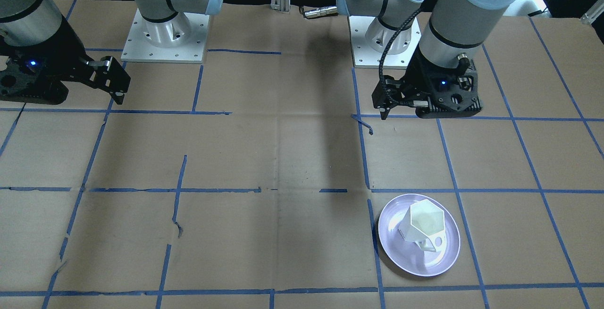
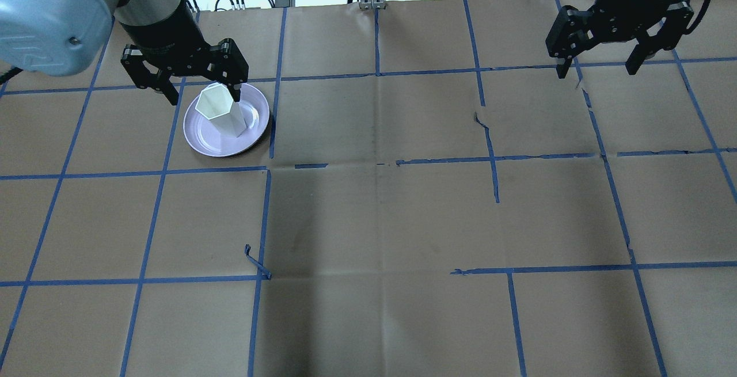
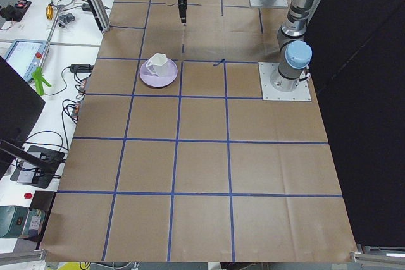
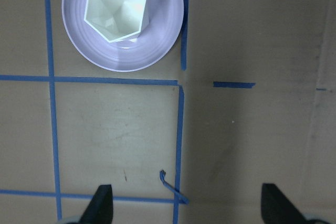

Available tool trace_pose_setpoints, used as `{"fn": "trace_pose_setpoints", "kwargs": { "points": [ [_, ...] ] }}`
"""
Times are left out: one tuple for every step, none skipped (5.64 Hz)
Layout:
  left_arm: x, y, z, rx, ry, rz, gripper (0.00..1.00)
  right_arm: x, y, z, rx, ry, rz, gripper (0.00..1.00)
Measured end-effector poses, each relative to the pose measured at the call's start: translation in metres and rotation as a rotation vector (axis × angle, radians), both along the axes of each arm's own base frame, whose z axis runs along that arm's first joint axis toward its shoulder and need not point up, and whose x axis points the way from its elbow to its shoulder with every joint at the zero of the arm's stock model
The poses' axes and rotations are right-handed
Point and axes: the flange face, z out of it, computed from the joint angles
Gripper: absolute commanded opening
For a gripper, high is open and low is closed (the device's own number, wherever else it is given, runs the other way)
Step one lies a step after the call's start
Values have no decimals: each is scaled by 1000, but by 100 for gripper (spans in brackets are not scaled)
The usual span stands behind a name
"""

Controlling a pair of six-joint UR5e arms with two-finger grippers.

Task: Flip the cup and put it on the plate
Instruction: 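Open the left gripper and lift it away from the mug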

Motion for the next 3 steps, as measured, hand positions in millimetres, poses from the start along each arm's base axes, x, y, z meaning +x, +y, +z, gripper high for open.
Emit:
{"fn": "trace_pose_setpoints", "kwargs": {
  "points": [
    [-10,14,10,8,-3,-4,99,0,0,0,0,0,0,100],
    [-12,20,14,11,-4,-4,99,0,0,0,0,0,0,100],
    [-13,21,14,14,-3,-4,99,0,0,0,0,0,0,100]
  ]
}}
